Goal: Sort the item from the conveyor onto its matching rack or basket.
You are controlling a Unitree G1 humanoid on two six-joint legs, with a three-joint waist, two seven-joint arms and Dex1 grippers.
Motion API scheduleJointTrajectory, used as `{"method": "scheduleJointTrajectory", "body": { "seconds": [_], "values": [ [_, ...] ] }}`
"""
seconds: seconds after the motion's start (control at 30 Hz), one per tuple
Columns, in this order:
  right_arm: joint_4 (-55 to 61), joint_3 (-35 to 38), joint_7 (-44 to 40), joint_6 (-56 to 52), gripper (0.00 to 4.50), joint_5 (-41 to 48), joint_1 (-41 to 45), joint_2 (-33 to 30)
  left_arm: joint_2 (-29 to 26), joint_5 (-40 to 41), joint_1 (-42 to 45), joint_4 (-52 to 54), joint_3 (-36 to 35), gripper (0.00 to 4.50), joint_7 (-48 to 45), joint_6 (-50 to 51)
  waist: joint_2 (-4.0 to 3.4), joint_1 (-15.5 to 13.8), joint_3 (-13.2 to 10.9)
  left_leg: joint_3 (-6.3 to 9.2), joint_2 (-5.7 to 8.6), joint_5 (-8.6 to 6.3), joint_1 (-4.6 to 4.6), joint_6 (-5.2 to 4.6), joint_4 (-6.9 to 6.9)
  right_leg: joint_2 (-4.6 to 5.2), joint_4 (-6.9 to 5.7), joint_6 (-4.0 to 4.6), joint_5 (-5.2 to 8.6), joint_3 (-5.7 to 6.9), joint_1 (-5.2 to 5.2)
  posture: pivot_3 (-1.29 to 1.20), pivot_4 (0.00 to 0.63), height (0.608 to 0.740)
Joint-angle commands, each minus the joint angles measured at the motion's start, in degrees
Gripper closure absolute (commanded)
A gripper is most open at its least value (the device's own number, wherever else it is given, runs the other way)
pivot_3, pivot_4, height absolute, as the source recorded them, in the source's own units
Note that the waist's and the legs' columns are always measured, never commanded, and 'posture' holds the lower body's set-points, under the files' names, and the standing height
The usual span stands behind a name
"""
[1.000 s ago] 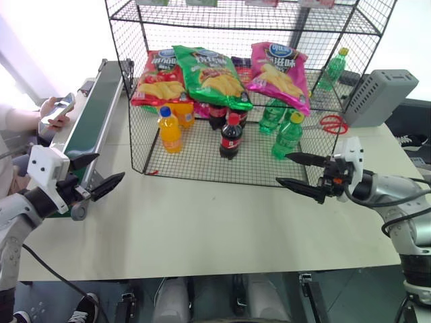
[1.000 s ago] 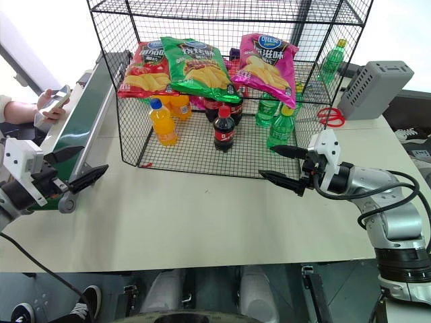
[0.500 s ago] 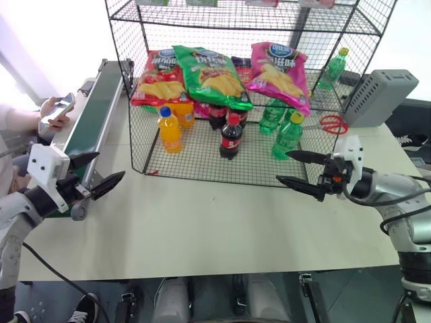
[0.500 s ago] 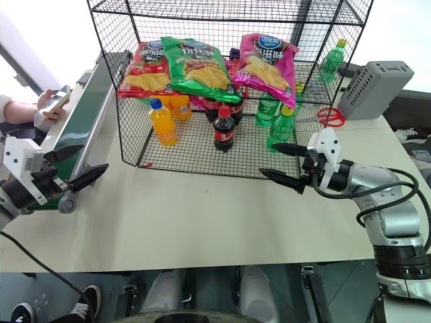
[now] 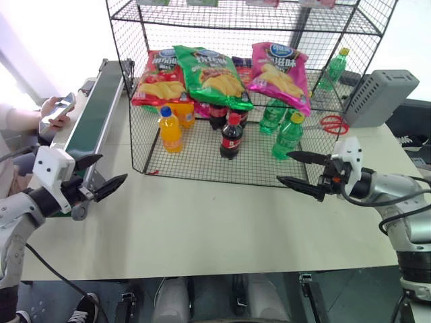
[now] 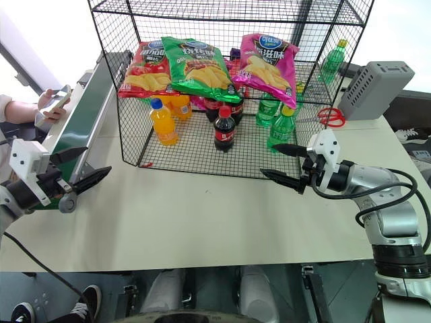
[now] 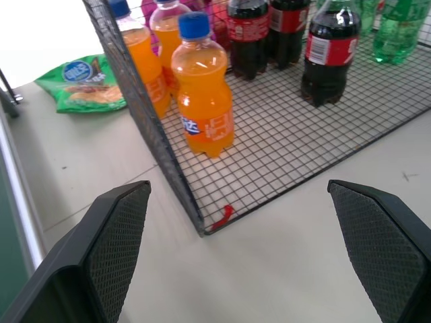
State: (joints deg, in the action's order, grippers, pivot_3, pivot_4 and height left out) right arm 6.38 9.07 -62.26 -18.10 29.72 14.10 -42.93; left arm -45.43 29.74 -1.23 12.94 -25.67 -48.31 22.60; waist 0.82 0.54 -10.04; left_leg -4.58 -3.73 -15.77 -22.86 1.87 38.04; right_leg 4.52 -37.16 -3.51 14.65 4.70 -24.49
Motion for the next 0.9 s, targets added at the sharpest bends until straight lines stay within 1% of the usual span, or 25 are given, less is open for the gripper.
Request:
{"method": "scheduleJointTrajectory", "body": {
  "seconds": [0.03,0.3,0.47,0.9],
  "values": [
    [0.7,1.0,-0.2,1.1,0.70,0.3,0.6,0.0,-0.3,-0.4,1.1,-0.2,-0.3,0.00,-0.1,-1.6,0.00,0.0,0.0,0.00,0.00,0.00,0.00,0.00,0.00,0.00,0.00,0.00,0.00,0.00,0.00,0.00,0.150,0.740],
    [0.4,0.5,0.2,1.5,0.70,-0.2,0.8,0.6,-0.3,-2.2,1.6,-1.5,1.1,0.00,-0.2,-3.1,0.00,0.0,0.0,0.00,0.00,0.00,0.01,0.00,0.00,0.00,-0.01,0.00,0.00,0.00,0.00,0.00,0.150,0.740],
    [-0.1,0.1,0.3,2.4,0.70,-0.9,1.5,1.0,-0.5,-2.2,3.1,-2.2,1.4,0.00,-0.3,-3.4,0.00,0.0,0.0,-0.01,0.00,0.00,0.00,0.00,0.01,0.00,-0.02,0.00,0.00,0.00,0.00,0.00,0.150,0.740],
    [-0.7,-0.4,0.0,3.5,0.70,-1.8,1.6,1.0,-0.3,-2.8,2.8,-2.7,2.1,0.00,-0.9,-4.2,0.00,0.0,0.0,-0.01,0.00,0.00,0.01,0.00,0.01,0.00,-0.04,0.00,0.00,0.00,0.00,0.00,0.150,0.740]
  ]
}}
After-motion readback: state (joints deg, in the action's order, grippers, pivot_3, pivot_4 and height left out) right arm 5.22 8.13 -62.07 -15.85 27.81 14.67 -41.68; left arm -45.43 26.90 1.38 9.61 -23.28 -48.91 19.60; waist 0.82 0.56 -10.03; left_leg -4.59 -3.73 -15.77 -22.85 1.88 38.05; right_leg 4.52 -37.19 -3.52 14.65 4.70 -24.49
